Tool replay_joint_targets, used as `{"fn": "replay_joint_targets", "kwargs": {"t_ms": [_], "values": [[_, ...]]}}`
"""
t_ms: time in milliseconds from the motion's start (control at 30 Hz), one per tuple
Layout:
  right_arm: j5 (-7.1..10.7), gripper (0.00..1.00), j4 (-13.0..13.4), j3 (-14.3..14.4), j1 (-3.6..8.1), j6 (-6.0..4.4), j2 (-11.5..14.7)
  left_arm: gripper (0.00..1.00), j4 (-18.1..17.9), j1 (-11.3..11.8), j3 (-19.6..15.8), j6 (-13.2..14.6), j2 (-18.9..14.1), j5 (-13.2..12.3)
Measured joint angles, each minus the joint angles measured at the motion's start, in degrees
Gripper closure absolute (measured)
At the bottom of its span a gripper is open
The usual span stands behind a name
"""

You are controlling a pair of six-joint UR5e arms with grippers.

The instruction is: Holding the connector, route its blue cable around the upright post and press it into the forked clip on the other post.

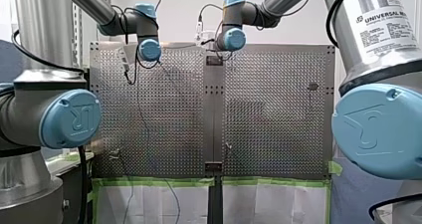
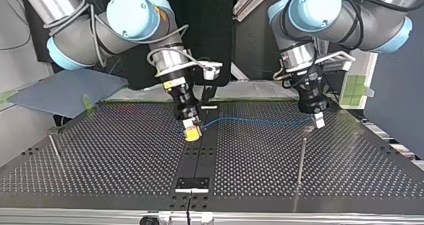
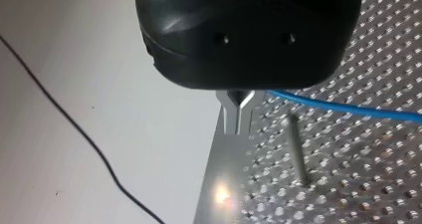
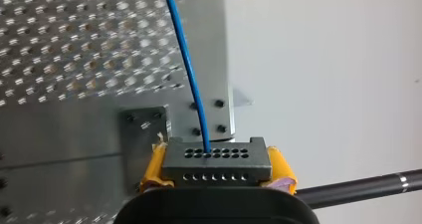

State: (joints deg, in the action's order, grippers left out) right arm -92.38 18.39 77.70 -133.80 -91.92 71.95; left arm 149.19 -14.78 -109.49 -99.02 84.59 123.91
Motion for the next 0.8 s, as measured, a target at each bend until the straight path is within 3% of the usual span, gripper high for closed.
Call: {"fn": "replay_joint_targets", "kwargs": {"t_ms": [133, 267, 467, 800], "values": [[1.88, 1.0, 1.18, -0.82, 0.14, -0.52, -0.16, 1.0, 2.29, 1.66, 2.27, -0.24, 0.05, -0.69], [3.14, 1.0, 0.67, -2.13, 0.05, -0.93, -1.06, 1.0, 4.05, 3.61, 4.34, -1.08, 0.06, -2.24], [3.48, 1.0, -1.42, -5.08, -0.5, -0.83, -3.76, 1.0, 4.75, 6.86, 6.8, -2.03, 1.0, -5.41], [4.04, 1.0, -0.01, -7.83, -0.99, -1.23, -7.07, 1.0, 6.65, 11.86, 11.49, -4.89, 5.57, -10.41]]}}
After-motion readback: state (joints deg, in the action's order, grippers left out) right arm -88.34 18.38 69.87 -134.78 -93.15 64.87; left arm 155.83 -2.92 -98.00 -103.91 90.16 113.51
